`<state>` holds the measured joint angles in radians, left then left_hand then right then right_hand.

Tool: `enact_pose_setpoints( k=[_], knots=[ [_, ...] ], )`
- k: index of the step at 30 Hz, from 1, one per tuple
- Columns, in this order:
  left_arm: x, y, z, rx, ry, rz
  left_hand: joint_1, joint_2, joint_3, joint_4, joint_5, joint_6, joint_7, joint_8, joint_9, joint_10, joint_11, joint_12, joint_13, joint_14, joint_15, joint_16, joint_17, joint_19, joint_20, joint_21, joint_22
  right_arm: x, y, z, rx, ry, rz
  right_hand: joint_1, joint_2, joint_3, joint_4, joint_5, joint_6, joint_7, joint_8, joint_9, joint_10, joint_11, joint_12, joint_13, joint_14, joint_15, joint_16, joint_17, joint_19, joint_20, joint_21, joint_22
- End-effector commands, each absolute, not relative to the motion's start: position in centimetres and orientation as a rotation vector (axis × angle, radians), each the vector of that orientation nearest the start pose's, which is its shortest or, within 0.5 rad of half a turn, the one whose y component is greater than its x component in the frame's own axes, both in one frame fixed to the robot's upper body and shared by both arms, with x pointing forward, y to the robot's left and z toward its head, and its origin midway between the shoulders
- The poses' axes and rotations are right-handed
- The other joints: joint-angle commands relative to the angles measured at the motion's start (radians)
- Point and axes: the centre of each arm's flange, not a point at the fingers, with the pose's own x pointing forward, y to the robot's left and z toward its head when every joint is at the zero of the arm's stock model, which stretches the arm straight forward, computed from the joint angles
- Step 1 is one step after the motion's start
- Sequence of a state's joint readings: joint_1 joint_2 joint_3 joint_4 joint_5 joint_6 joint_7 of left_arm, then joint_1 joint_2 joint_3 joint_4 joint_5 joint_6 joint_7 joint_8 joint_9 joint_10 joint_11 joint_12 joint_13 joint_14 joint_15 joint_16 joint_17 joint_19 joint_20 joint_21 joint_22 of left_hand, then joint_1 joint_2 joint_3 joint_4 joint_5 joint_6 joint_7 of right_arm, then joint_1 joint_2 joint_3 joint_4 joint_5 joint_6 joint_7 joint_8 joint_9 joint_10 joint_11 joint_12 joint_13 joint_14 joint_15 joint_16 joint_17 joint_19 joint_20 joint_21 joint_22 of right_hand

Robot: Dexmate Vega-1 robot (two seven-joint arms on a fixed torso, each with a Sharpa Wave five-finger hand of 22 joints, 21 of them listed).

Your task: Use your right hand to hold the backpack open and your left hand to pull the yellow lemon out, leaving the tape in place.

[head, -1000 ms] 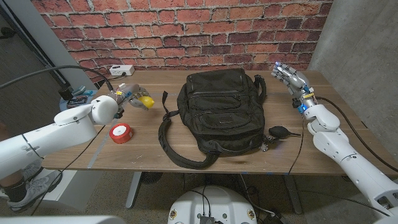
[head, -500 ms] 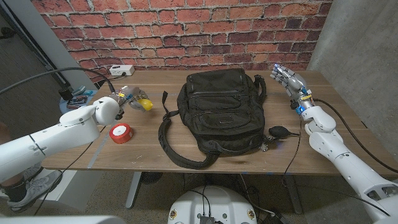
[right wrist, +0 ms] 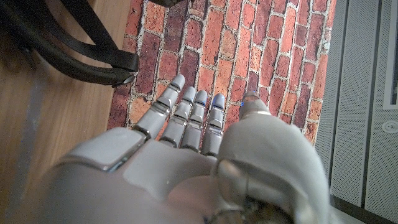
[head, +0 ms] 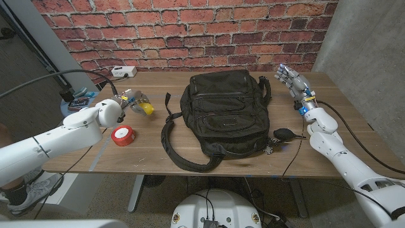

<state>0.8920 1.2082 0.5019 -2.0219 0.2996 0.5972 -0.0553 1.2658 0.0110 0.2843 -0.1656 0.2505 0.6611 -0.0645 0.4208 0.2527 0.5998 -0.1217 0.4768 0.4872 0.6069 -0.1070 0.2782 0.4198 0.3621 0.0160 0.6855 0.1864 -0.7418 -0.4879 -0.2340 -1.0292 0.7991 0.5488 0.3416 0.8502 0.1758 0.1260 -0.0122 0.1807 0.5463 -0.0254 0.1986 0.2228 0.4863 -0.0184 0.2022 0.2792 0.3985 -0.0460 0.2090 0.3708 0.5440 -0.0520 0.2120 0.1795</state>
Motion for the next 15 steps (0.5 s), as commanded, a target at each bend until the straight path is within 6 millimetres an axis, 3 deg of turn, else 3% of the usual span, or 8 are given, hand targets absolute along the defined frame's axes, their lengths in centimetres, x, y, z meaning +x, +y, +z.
enact_pose_setpoints(
  k=[1,10,15],
  knots=[
    [55.89,35.4,2.91,1.571,-0.21,0.199,-0.081,0.085,0.021,0.015,-0.005,0.076,0.058,0.07,0.057,0.001,-0.004,0.005,0.117,-0.006,-0.003,-0.006,0.003,-0.006,-0.001,-0.004,0.0,65.5,-38.02,1.11,0.19,-0.847,0.247,-0.047,0.016,0.005,0.036,0.0,-0.019,-0.007,-0.005,-0.002,-0.02,-0.009,-0.009,-0.008,-0.025,-0.051,-0.009,-0.004,0.002,-0.023,0.001,0.003],
    [56.2,35.14,2.77,1.578,-0.212,0.202,-0.083,0.086,0.023,0.015,-0.007,0.075,0.058,0.07,0.056,0.001,-0.006,0.004,0.117,-0.006,-0.005,-0.009,0.003,-0.012,-0.001,-0.006,0.0,65.87,-37.96,0.89,0.224,-0.841,0.263,-0.073,0.02,0.017,0.059,0.004,-0.033,-0.007,-0.008,-0.008,-0.038,-0.015,-0.014,-0.017,-0.047,-0.05,-0.014,-0.009,-0.01,-0.036,-0.002,0.004],
    [56.39,35.03,2.37,1.58,-0.204,0.193,-0.085,0.085,0.023,0.015,-0.008,0.074,0.057,0.069,0.055,-0.001,-0.007,0.003,0.117,-0.01,-0.007,-0.012,0.003,-0.015,-0.001,-0.008,0.0,65.95,-37.99,0.73,0.227,-0.833,0.266,-0.103,0.02,0.02,0.082,0.005,-0.045,-0.003,-0.01,-0.011,-0.052,-0.007,-0.017,-0.025,-0.06,-0.043,-0.014,-0.011,-0.015,-0.037,-0.003,0.004]
  ],
)
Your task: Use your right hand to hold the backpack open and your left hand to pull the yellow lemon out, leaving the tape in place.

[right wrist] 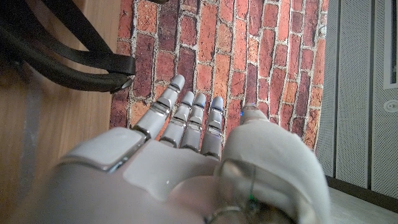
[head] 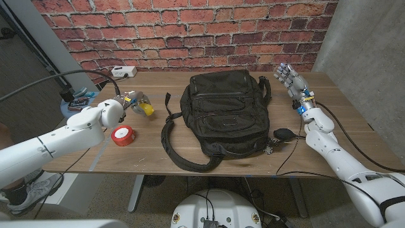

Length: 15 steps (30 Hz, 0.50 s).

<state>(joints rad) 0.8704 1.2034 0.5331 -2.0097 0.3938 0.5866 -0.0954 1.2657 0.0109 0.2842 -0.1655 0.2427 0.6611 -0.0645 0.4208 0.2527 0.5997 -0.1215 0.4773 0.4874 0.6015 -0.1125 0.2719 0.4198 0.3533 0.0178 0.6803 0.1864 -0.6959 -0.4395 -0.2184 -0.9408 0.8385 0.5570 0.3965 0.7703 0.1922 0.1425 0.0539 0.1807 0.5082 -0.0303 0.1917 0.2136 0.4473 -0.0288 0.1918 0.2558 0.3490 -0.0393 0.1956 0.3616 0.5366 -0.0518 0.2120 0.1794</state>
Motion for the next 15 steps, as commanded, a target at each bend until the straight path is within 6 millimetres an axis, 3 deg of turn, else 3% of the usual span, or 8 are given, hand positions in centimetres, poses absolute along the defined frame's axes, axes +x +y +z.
enact_pose_setpoints(
  k=[1,7,15],
  knots=[
    [56.4,35.0,2.3,1.584,-0.204,0.187,-0.086,0.084,0.023,0.015,0.0,0.072,0.056,0.069,0.055,-0.002,-0.007,0.002,0.117,-0.005,-0.001,-0.006,0.003,-0.008,-0.001,-0.003,0.0,66.0,-38.0,0.7,0.227,-0.831,0.265,-0.026,0.003,0.004,0.018,0.005,-0.006,0.002,-0.003,-0.003,-0.015,0.003,-0.007,-0.002,-0.011,-0.049,-0.001,-0.002,-0.008,-0.038,-0.003,0.004],
    [56.8,34.8,2.0,1.595,-0.194,0.188,-0.094,0.08,0.023,0.017,-0.003,0.062,0.047,0.065,0.052,-0.016,-0.012,-0.009,0.109,-0.021,-0.001,-0.018,0.0,-0.031,0.001,-0.012,0.0,66.2,-38.0,0.4,0.236,-0.82,0.265,-0.053,0.002,0.005,0.038,0.006,-0.017,0.006,-0.005,-0.006,-0.021,0.009,-0.007,-0.01,-0.022,-0.043,-0.002,-0.005,-0.016,-0.036,-0.005,0.003],
    [57.5,34.9,1.9,1.602,-0.175,0.176,-0.116,0.075,0.02,0.023,-0.01,0.022,0.036,0.043,0.043,-0.045,-0.01,-0.034,0.092,-0.046,0.007,-0.031,-0.003,-0.069,0.007,-0.028,0.0,66.3,-38.1,0.0,0.244,-0.809,0.254,-0.066,0.002,0.007,0.048,0.007,-0.021,0.01,-0.005,-0.008,-0.024,0.011,-0.007,-0.014,-0.024,-0.042,-0.001,-0.008,-0.019,-0.035,-0.006,0.003]
  ],
)
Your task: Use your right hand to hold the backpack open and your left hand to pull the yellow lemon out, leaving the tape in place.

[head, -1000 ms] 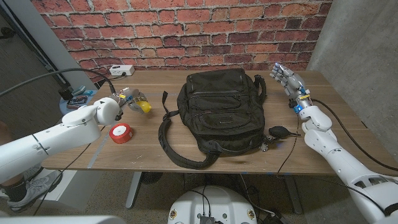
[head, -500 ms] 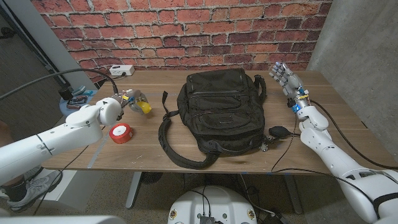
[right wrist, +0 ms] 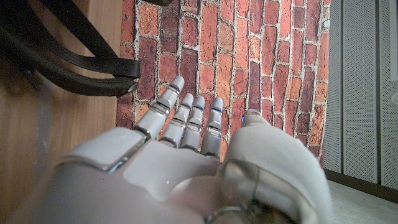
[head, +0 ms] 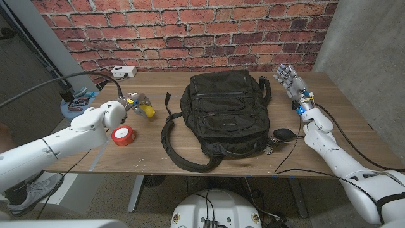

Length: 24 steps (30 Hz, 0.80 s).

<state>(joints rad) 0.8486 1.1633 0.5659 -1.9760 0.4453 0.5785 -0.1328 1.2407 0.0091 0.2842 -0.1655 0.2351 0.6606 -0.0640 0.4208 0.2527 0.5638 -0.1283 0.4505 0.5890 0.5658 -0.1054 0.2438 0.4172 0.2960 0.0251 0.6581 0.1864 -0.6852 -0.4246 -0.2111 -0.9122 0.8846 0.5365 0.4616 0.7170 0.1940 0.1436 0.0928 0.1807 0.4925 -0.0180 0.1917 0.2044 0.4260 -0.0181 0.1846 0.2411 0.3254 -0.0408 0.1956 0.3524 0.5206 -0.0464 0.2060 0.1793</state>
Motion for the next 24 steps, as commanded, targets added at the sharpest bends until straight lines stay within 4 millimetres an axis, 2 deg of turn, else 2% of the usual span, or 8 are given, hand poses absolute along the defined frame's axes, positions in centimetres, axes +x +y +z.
enact_pose_setpoints(
  k=[1,7,17,20,21,22,24],
  knots=[
    [57.5,34.9,1.9,1.602,-0.173,0.178,-0.091,0.077,0.02,0.023,-0.003,0.023,0.036,0.043,0.043,-0.01,-0.002,-0.008,-0.01,-0.012,0.0,-0.004,-0.001,-0.012,0.0,-0.006,0.0,66.3,-38.1,-0.1,0.245,-0.808,0.251,-0.014,0.001,0.007,0.01,0.007,-0.005,-0.002,-0.004,0.001,-0.001,-0.001,0.001,0.0,0.0,-0.04,-0.001,0.001,-0.003,-0.04,0.0,0.003],
    [58.1,35.1,1.8,1.614,-0.166,0.175,-0.097,0.076,0.022,0.023,-0.005,0.019,0.032,0.038,0.039,-0.012,-0.001,-0.014,-0.017,-0.021,-0.002,-0.009,-0.003,-0.027,0.0,-0.013,0.0,66.4,-38.2,-0.4,0.249,-0.798,0.243,-0.018,0.002,0.01,0.014,0.008,-0.004,-0.001,-0.003,0.0,0.0,-0.002,0.002,-0.002,0.001,-0.04,0.0,0.0,-0.004,-0.041,0.0,0.003],
    [58.6,35.2,1.9,1.616,-0.151,0.181,-0.121,0.064,0.017,0.027,-0.013,0.001,0.022,0.024,0.03,-0.026,-0.003,-0.031,-0.032,-0.055,0.016,-0.03,-0.016,-0.045,0.007,-0.022,0.0,66.5,-38.2,-0.7,0.253,-0.788,0.234,-0.022,0.002,0.018,0.017,0.009,-0.002,-0.002,-0.001,-0.001,0.001,-0.002,0.004,-0.006,0.003,-0.041,0.002,-0.004,-0.003,-0.041,0.001,0.002],
    [58.7,35.2,2.0,1.619,-0.147,0.172,-0.131,0.061,0.017,0.028,-0.016,-0.031,0.013,0.006,0.024,-0.05,0.003,-0.049,-0.041,-0.076,0.025,-0.039,-0.026,-0.057,0.009,-0.028,0.0,66.6,-38.2,-0.8,0.259,-0.786,0.23,-0.022,0.002,0.021,0.017,0.01,-0.001,-0.002,-0.001,-0.002,0.002,-0.004,0.004,-0.007,0.003,-0.043,0.002,-0.005,-0.003,-0.041,0.001,0.002],
    [58.8,35.2,2.0,1.615,-0.138,0.173,-0.133,0.061,0.018,0.028,-0.016,-0.034,0.01,0.003,0.022,-0.058,-0.005,-0.055,-0.043,-0.079,0.027,-0.041,-0.03,-0.058,0.009,-0.028,0.001,66.6,-38.2,-0.8,0.259,-0.784,0.23,-0.022,0.003,0.021,0.018,0.01,-0.001,-0.002,0.0,-0.002,0.002,-0.004,0.004,-0.008,0.003,-0.043,0.002,-0.005,-0.003,-0.042,0.001,0.002],
    [58.9,35.2,2.1,1.619,-0.138,0.166,-0.135,0.06,0.017,0.028,-0.017,-0.038,0.011,0.001,0.021,-0.06,0.002,-0.058,-0.045,-0.085,0.028,-0.043,-0.032,-0.061,0.009,-0.03,0.001,66.6,-38.2,-0.9,0.26,-0.784,0.229,-0.022,0.003,0.022,0.018,0.01,-0.002,-0.002,-0.001,-0.002,0.002,-0.004,0.004,-0.008,0.004,-0.043,0.002,-0.006,-0.003,-0.042,0.001,0.002],
    [58.9,35.1,2.1,1.623,-0.14,0.164,-0.141,0.06,0.017,0.03,-0.018,-0.041,0.01,-0.002,0.019,-0.064,-0.002,-0.063,-0.048,-0.093,0.031,-0.045,-0.035,-0.07,0.01,-0.034,0.001,66.6,-38.2,-0.9,0.263,-0.783,0.228,-0.022,0.003,0.024,0.018,0.01,-0.001,-0.003,0.0,-0.002,0.003,-0.004,0.005,-0.008,0.005,-0.043,0.002,-0.006,-0.003,-0.042,0.001,0.002]
  ],
)
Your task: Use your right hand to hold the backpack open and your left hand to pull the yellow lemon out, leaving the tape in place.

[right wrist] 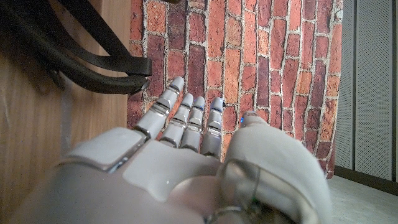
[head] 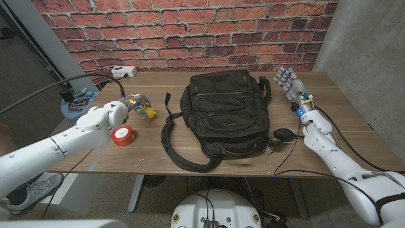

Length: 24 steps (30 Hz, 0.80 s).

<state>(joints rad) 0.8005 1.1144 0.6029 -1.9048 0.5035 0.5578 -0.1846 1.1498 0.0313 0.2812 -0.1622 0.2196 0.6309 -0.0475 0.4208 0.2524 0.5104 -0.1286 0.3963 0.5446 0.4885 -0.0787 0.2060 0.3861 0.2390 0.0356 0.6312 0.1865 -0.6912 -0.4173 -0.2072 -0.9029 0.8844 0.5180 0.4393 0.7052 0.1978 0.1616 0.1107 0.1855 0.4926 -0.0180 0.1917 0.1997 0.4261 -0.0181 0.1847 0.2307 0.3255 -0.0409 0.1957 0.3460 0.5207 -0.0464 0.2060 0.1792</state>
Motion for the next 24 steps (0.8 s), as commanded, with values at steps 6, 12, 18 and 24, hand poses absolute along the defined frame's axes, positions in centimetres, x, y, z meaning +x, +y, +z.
enact_pose_setpoints(
  k=[6,12,18,24],
  knots=[
    [59.04,35.06,2.47,1.62,-0.12,0.155,-0.073,0.038,0.019,0.031,-0.007,-0.048,-0.009,-0.025,0.011,-0.047,0.004,-0.039,-0.018,-0.037,0.01,-0.009,-0.018,-0.023,-0.001,-0.013,0.001,66.54,-38.23,-1.06,0.264,-0.781,0.224,-0.01,-0.001,0.011,0.0,0.006,-0.001,-0.001,0.0,0.002,0.004,-0.004,0.006,0.0,0.007,-0.045,0.003,-0.002,-0.001,-0.042,0.002,0.002],
    [59.17,35.1,2.49,1.621,-0.115,0.133,-0.096,0.038,0.018,0.036,-0.011,-0.092,-0.008,-0.051,0.002,-0.077,0.023,-0.069,-0.033,-0.065,0.025,-0.01,-0.03,-0.046,0.0,-0.025,0.002,66.42,-38.23,-1.19,0.264,-0.778,0.22,-0.011,-0.002,0.016,0.0,0.006,-0.001,0.0,0.001,0.001,0.004,-0.005,0.006,-0.002,0.007,-0.045,0.003,-0.005,-0.001,-0.042,0.002,0.002],
    [59.21,35.16,2.48,1.618,-0.103,0.123,-0.11,0.035,0.015,0.037,-0.014,-0.121,-0.003,-0.069,-0.004,-0.095,0.028,-0.085,-0.041,-0.082,0.03,-0.01,-0.037,-0.054,-0.001,-0.031,0.002,66.32,-38.08,-1.25,0.264,-0.776,0.218,-0.011,-0.002,0.02,0.0,0.006,0.0,-0.001,0.002,0.001,0.004,-0.005,0.007,-0.003,0.008,-0.046,0.003,-0.006,0.0,-0.042,0.003,0.002],
    [59.24,35.44,2.53,1.622,-0.103,0.11,-0.126,0.033,0.012,0.041,-0.017,-0.136,-0.008,-0.082,-0.01,-0.112,0.035,-0.1,-0.049,-0.095,0.035,-0.009,-0.043,-0.062,0.002,-0.036,0.002,66.23,-37.8,-1.27,0.262,-0.777,0.216,-0.012,-0.003,0.024,0.001,0.006,0.001,-0.002,0.002,0.0,0.006,-0.005,0.008,-0.005,0.009,-0.046,0.003,-0.009,0.0,-0.042,0.003,0.002]
  ],
)
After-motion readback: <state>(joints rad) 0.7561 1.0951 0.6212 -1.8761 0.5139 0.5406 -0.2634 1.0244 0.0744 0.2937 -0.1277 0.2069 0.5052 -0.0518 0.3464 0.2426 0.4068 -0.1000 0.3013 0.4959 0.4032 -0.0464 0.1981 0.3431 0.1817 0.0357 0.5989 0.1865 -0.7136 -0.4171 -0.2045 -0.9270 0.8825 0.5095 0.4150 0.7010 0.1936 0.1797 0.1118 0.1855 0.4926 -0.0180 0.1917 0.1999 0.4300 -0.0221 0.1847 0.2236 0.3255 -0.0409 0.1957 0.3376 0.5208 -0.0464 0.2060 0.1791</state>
